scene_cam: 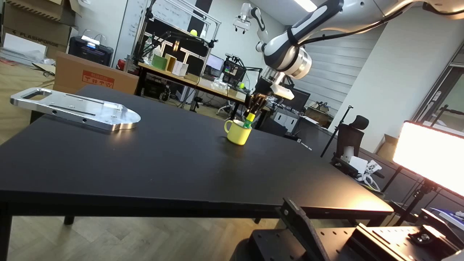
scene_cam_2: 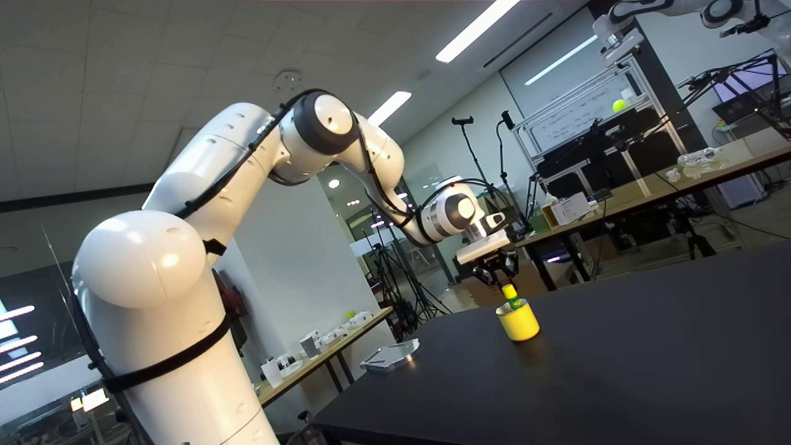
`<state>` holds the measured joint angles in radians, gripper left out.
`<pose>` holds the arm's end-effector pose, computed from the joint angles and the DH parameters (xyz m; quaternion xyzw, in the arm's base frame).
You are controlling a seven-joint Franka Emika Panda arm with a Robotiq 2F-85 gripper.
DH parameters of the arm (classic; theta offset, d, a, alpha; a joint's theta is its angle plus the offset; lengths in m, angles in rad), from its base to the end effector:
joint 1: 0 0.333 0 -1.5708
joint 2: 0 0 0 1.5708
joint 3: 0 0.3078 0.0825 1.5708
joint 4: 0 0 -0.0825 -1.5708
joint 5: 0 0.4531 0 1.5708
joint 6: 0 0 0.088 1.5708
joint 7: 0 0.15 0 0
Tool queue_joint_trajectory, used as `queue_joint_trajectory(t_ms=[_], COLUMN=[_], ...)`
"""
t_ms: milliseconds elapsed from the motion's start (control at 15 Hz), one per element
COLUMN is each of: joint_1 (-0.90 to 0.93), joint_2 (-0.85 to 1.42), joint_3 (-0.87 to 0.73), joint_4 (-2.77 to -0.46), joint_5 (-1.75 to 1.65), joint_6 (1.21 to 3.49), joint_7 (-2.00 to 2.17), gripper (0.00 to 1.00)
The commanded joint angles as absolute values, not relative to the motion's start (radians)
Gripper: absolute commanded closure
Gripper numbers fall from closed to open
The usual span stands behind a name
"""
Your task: Put the glue stick in the mug, remove the glue stick from the mug, place the glue stick in the mug
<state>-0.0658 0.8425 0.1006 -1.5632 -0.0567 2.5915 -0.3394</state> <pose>0.7648 0.0208 0.0673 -0.9775 -0.1875 -0.0968 0.0041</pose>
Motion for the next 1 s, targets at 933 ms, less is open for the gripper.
queue_joint_trajectory(t_ms=[933], joint_1=[-0.055], joint_2=[0.921], joint_3=[0.097], joint_4=[-1.459], joint_5=[-0.065], joint_6=[2.551], joint_7=[-0.332], gripper=[0.92])
